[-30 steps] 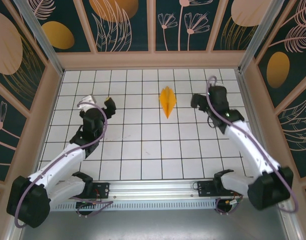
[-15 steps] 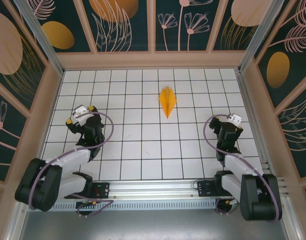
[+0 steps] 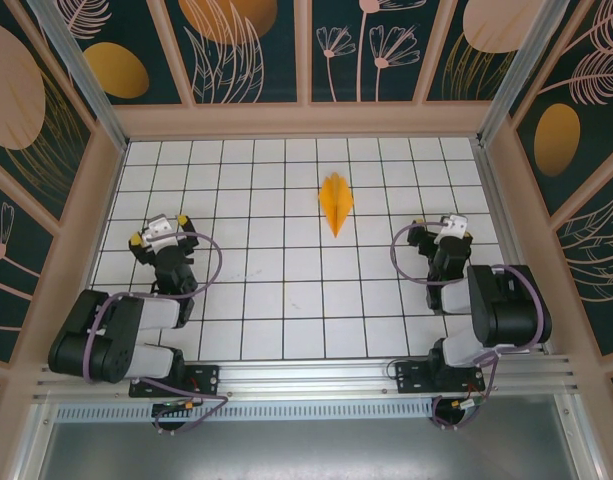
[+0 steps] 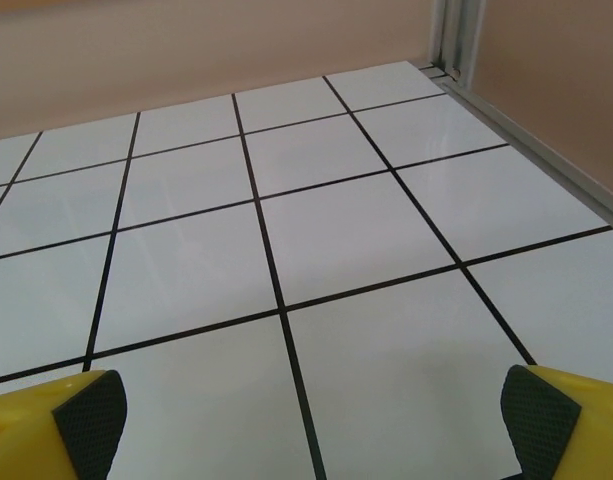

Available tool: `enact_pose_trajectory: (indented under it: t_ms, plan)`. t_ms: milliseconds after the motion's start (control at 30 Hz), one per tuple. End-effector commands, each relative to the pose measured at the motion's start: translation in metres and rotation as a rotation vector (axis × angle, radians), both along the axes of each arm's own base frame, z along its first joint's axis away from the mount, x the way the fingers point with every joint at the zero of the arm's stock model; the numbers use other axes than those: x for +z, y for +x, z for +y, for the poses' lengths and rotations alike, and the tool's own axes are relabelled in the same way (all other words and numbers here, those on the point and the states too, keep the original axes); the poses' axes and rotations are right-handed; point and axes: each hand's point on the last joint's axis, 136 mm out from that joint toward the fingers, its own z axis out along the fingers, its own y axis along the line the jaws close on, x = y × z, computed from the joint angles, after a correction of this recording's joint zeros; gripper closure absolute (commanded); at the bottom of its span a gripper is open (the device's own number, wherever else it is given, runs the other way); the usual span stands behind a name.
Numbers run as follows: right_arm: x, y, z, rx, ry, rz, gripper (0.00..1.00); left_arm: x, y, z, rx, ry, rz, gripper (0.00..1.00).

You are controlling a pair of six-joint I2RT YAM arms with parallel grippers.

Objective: Fold a paper plane with a square sheet of paper (fold left side to right side)
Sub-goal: Reset both arms

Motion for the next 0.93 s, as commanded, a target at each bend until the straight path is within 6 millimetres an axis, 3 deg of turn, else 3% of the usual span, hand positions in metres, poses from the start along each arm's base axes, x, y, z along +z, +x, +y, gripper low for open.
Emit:
enact_pose_trajectory:
  t_ms: [0, 167, 333, 900]
  plan:
    - [0.033, 0.009, 0.004, 0.051, 0.007, -0.134, 0.01, 0.015, 0.003, -0.017, -0.141, 0.001, -0.087, 0.01]
    - [0.031, 0.009, 0.003, 0.056, 0.013, -0.129, 0.01, 0.010, 0.003, -0.019, -0.174, 0.001, -0.098, 0.01]
    - [0.032, 0.009, 0.003, 0.055, 0.009, -0.132, 0.01, -0.001, 0.025, -0.008, -0.133, -0.042, -0.022, 0.01]
    - [0.031, 0.011, 0.008, 0.070, -0.005, -0.123, 0.01, -0.001, 0.025, -0.007, -0.132, -0.041, -0.024, 0.01]
